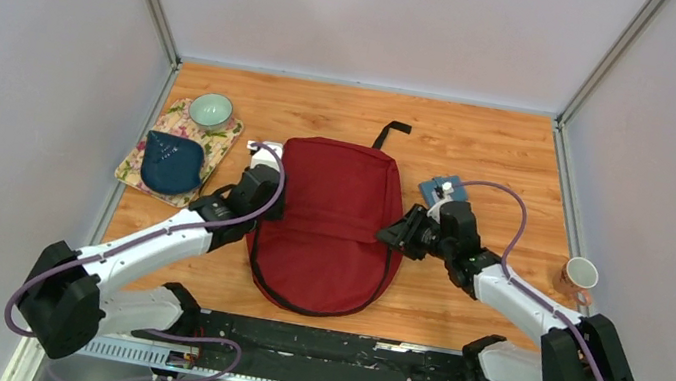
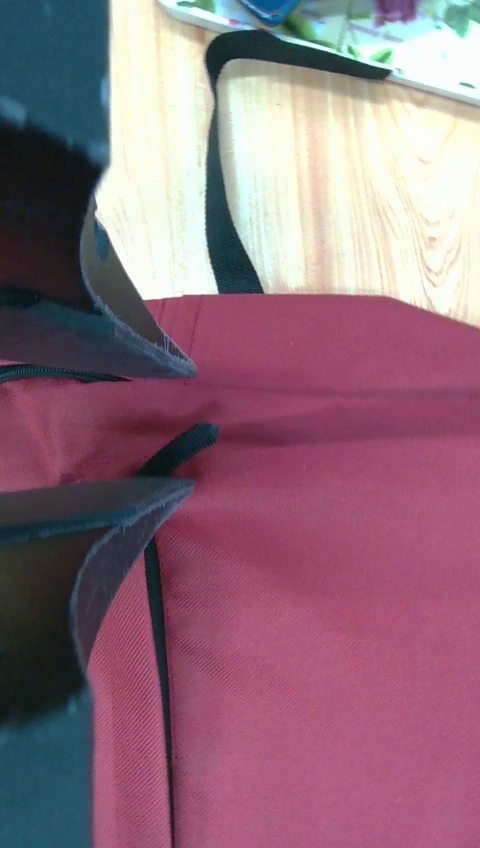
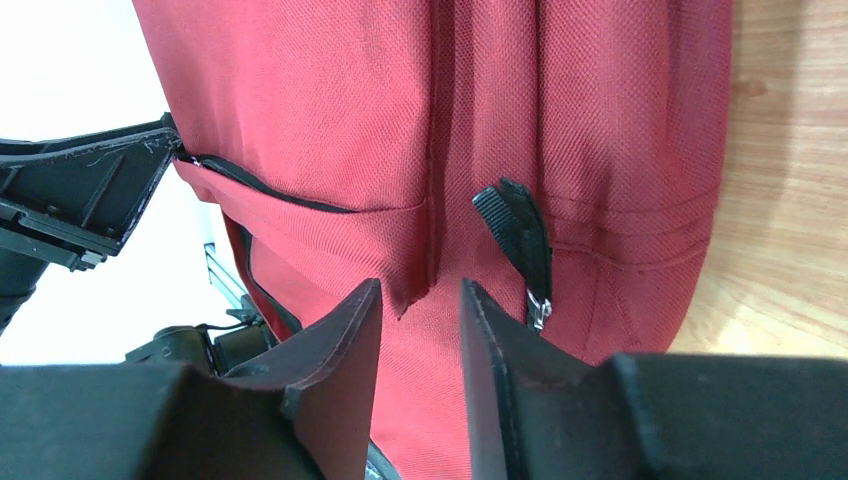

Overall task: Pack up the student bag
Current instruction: Unzip the student bag at the center of the board.

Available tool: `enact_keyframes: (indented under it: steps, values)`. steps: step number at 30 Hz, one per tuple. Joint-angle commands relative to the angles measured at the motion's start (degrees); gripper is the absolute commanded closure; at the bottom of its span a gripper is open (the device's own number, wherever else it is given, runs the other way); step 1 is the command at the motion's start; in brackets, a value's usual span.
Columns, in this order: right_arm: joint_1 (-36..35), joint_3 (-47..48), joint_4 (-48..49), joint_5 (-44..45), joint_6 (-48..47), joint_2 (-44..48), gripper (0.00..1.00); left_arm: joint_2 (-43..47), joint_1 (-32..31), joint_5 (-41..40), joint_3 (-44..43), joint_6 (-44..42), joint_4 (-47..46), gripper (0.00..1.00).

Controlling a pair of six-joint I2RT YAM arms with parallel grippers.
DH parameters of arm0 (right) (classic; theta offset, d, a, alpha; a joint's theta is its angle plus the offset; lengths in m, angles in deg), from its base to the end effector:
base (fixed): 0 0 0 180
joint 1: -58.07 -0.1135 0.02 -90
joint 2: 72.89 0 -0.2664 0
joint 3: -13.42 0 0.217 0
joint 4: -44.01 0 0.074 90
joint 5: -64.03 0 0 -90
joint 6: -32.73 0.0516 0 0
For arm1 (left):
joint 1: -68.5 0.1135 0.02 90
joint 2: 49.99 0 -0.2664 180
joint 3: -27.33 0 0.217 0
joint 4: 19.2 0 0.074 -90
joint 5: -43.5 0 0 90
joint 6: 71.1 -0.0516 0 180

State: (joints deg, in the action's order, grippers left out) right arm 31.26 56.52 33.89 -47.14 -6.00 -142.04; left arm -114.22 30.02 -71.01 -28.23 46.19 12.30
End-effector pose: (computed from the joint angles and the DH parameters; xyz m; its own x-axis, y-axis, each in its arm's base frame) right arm 0.1868 0.1153 0.1951 -0.8606 0.3801 -0.3388 -0.0150 0.6461 0.7631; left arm 0.1786 -0.1146 0.2427 -0.5946 -0.0603 -0.8018 0.0511 0.9923 -0.1125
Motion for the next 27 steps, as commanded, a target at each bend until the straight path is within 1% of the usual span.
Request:
enact_keyframes:
  steps: [1, 2, 5, 7, 15, 22, 27]
  values:
    - [0.35, 2.75, -3.47, 1.65, -2.75, 4.01, 0.6, 3.23, 0.25, -0.45, 1.36, 0.92, 0.2, 0.46]
    - [0.35, 2.83, -4.34, 1.74, -3.36, 4.54, 0.57, 3.58, 0.25, -0.54, 1.62, 1.01, 0.29, 0.45]
    - [0.44, 3.54, -5.75, 2.27, -3.98, 6.65, 0.54, 4.72, 0.42, -1.33, 2.5, 1.45, 1.16, 0.41]
    - [0.44, 3.89, -7.78, 2.53, -4.15, 8.14, 0.53, 5.69, 0.33, -2.2, 3.12, 2.15, 1.69, 0.37]
    - [1.4, 4.24, -10.85, 3.15, -4.59, 11.66, 0.52, 12.45, 0.86, -4.67, 6.63, 4.09, 3.45, 0.26]
    - [4.91, 5.21, -13.58, 3.85, -6.44, 12.54, 0.52, 18.25, 1.21, -6.77, 7.34, 5.23, 6.35, 0.23]
    - [7.47, 5.47, -14.55, 3.07, -6.53, 14.04, 0.52, 21.16, 1.21, -5.99, 7.51, 5.58, 6.27, 0.2]
